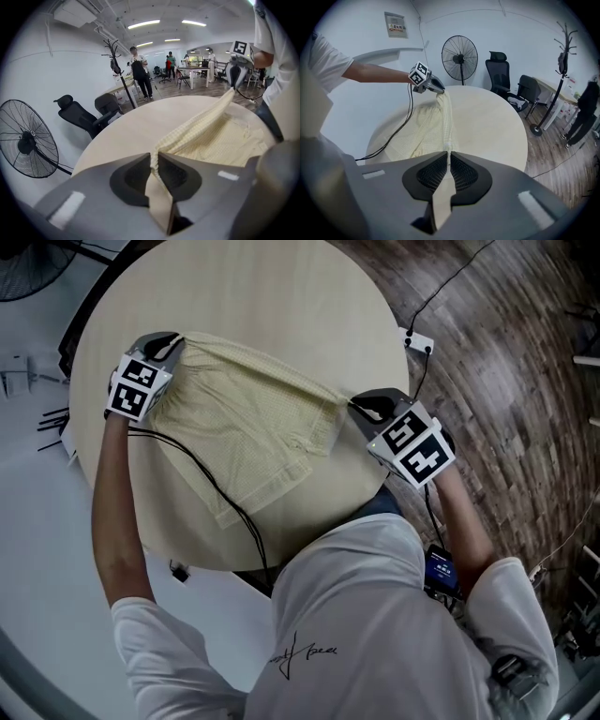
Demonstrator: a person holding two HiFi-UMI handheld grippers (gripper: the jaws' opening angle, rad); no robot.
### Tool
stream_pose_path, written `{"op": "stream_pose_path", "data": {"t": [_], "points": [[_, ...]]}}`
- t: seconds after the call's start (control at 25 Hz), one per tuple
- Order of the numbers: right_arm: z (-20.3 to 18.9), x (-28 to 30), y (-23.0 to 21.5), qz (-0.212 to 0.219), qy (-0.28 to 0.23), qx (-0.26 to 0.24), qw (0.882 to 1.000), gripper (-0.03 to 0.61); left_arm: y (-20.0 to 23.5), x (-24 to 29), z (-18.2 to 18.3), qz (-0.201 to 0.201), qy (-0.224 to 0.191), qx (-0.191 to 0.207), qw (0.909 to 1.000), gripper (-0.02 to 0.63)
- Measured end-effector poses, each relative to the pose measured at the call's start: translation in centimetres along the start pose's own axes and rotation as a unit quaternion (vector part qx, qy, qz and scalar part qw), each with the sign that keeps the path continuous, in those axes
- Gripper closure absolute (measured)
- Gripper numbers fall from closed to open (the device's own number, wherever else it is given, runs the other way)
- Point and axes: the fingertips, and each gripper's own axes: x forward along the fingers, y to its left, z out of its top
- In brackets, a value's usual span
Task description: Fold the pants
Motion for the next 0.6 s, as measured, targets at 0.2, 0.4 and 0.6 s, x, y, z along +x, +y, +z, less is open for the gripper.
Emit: {"op": "stream_pose_path", "data": {"t": [0.2,0.4,0.6], "points": [[-0.1,-0.8,3.3,0.017,0.001,-0.018,1.0,0.558,-0.8,-1.6,-0.7,0.006,-0.004,-0.009,0.9999,0.511],[-0.1,-1.3,6.0,0.03,0.009,-0.035,0.999,0.558,-1.6,-2.7,-1.3,0.007,-0.009,-0.02,0.9997,0.511],[0.4,-1.9,9.1,0.042,0.013,-0.059,0.997,0.558,-1.9,-3.8,-1.8,0.018,-0.017,-0.026,0.9994,0.511]]}}
